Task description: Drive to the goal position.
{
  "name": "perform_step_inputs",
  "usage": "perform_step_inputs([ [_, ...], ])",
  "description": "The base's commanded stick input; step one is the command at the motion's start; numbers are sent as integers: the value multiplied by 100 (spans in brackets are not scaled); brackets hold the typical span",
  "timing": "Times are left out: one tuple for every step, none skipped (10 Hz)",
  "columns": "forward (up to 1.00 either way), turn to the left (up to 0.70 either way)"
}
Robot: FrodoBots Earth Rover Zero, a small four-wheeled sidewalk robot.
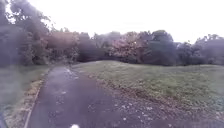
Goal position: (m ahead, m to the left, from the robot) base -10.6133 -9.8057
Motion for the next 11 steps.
perform_step_inputs([
  [0, -60],
  [0, -60],
  [0, -60],
  [0, -60],
  [0, -60],
  [0, -60],
  [0, -60],
  [0, -60],
  [0, -60],
  [0, -60],
  [0, -60],
])
